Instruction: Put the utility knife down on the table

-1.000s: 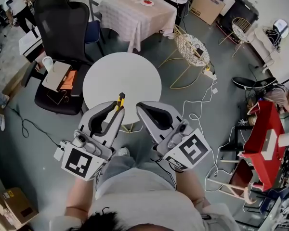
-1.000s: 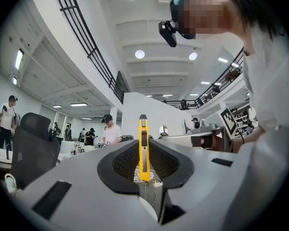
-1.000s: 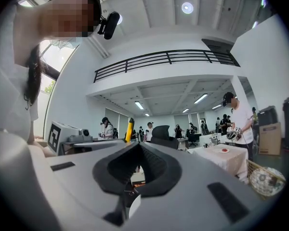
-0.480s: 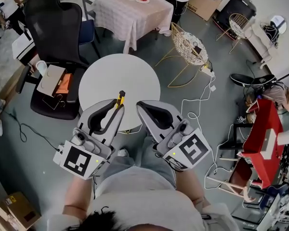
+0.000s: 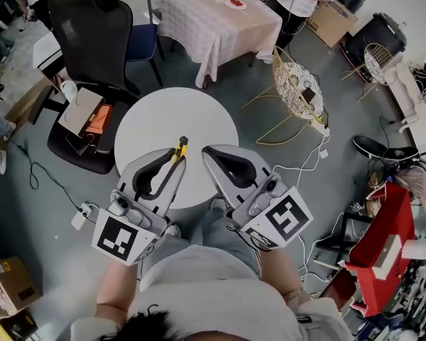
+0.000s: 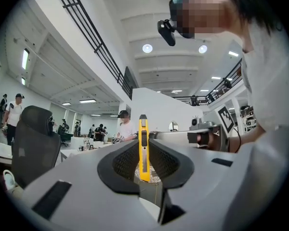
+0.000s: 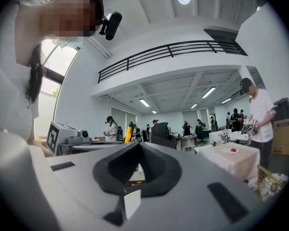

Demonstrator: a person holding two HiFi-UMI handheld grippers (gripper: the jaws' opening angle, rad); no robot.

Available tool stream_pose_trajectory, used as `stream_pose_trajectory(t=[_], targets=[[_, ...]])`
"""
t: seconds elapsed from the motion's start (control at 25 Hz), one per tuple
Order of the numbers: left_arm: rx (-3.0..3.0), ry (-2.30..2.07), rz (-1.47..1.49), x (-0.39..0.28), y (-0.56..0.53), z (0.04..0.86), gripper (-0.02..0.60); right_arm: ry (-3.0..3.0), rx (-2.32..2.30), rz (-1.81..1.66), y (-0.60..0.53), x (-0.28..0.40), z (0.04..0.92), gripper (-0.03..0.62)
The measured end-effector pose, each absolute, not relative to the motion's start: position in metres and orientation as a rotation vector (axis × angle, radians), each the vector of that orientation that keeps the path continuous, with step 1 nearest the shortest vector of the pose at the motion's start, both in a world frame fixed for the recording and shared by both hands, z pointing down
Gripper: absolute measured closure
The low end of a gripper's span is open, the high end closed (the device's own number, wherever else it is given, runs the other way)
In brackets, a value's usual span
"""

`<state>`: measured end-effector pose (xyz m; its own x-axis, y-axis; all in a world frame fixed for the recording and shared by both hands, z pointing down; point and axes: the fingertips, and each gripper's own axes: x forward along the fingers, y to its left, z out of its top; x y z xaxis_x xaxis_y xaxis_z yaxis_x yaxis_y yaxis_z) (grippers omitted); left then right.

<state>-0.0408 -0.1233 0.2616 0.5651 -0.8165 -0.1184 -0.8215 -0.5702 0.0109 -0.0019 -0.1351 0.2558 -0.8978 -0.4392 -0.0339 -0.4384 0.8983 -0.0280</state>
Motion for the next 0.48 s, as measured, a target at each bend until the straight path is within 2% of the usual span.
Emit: stream_pose_trajectory(t=[0.48], targets=[[-2.619,1.781,0.066,-0.017,-0.182,0.302,0.514,3.099,-0.390,-0.065,-0.197,0.016,0.266,0.586]])
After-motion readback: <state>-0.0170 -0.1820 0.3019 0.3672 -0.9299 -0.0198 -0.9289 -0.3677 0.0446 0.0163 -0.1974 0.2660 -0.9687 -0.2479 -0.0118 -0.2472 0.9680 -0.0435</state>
